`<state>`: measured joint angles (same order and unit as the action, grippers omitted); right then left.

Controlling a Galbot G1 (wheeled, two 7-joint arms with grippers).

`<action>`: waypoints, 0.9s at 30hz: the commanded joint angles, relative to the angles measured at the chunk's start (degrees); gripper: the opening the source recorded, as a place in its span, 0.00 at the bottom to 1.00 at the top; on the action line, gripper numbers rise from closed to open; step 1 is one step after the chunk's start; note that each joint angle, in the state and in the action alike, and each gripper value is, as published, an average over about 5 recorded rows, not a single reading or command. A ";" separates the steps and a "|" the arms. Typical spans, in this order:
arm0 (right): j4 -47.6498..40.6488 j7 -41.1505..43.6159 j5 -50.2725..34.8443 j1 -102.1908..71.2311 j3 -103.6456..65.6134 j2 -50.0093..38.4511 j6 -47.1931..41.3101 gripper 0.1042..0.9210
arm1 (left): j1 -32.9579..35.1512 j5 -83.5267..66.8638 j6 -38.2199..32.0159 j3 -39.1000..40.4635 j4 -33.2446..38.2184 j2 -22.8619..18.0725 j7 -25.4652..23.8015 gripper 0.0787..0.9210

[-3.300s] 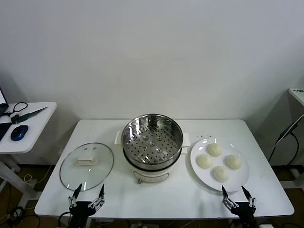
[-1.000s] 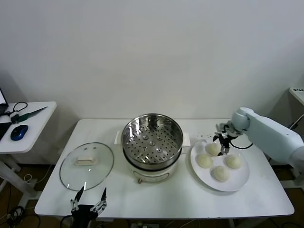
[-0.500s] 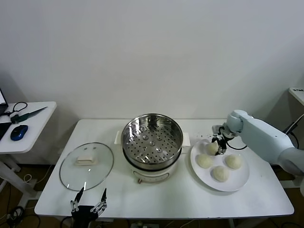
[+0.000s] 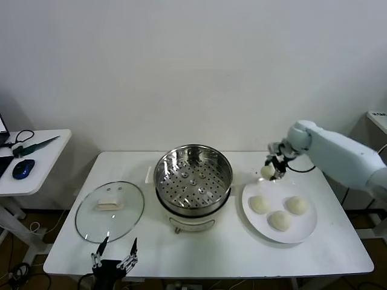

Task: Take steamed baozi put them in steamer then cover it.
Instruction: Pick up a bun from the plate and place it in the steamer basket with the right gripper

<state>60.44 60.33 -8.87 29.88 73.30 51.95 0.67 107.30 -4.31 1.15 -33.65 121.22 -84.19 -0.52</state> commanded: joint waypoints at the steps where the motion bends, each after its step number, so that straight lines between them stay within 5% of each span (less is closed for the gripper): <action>1: 18.28 0.56 -12.47 29.47 19.25 6.39 11.12 0.66 | 0.00 0.63 0.13 0.59 0.22 -0.05 -0.07 0.88; 9: 21.30 -3.63 -3.92 24.18 17.32 19.03 24.66 0.66 | 0.29 0.89 0.25 0.67 0.74 0.12 -0.09 0.88; 20: 4.45 -9.27 22.04 4.71 9.83 22.84 36.83 0.66 | 0.76 0.49 0.23 -0.34 1.28 0.34 -0.01 0.88; 27: -5.31 -10.64 27.88 -0.73 5.81 24.72 38.81 0.67 | 0.59 0.45 0.25 -0.35 0.92 0.28 0.00 0.88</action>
<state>64.70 52.11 7.29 36.36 82.18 73.29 32.77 107.92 -3.79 1.39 -33.89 122.21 -83.92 -0.52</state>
